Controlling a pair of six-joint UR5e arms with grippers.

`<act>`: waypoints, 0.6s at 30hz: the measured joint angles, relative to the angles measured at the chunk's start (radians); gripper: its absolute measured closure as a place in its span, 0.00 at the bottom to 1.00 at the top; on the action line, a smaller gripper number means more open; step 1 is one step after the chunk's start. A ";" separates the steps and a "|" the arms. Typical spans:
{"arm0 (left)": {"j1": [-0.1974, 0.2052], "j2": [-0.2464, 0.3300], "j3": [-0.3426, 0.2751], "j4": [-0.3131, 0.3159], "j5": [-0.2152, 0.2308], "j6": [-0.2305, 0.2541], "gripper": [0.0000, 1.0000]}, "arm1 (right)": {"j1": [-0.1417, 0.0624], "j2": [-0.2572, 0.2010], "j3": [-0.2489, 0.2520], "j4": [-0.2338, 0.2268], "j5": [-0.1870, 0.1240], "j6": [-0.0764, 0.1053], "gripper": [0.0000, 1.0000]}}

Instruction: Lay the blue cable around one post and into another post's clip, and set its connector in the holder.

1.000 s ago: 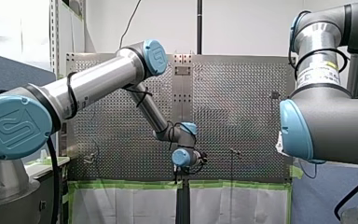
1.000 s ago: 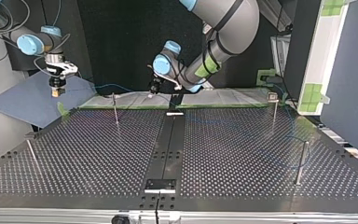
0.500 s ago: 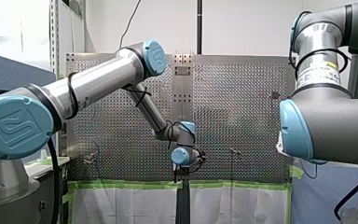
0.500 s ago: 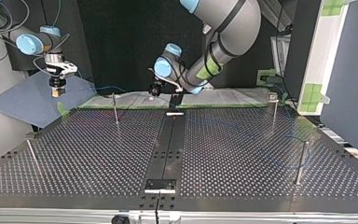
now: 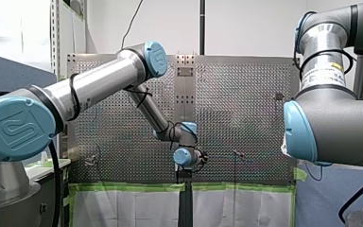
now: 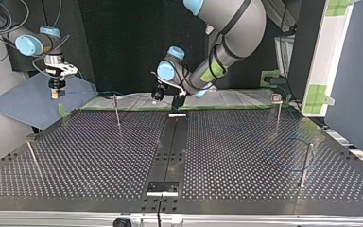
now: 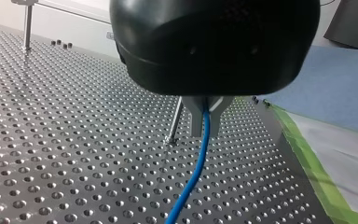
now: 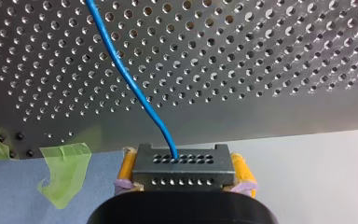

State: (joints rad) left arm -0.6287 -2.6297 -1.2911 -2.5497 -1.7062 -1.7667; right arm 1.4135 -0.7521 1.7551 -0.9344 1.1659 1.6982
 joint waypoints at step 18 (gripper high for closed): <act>0.008 0.000 0.001 0.000 0.001 -0.002 1.00 | -0.003 0.003 -0.005 0.004 0.008 0.002 1.00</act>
State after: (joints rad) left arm -0.6203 -2.6297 -1.2904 -2.5497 -1.7049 -1.7685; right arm 1.4102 -0.7493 1.7504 -0.9308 1.1741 1.7004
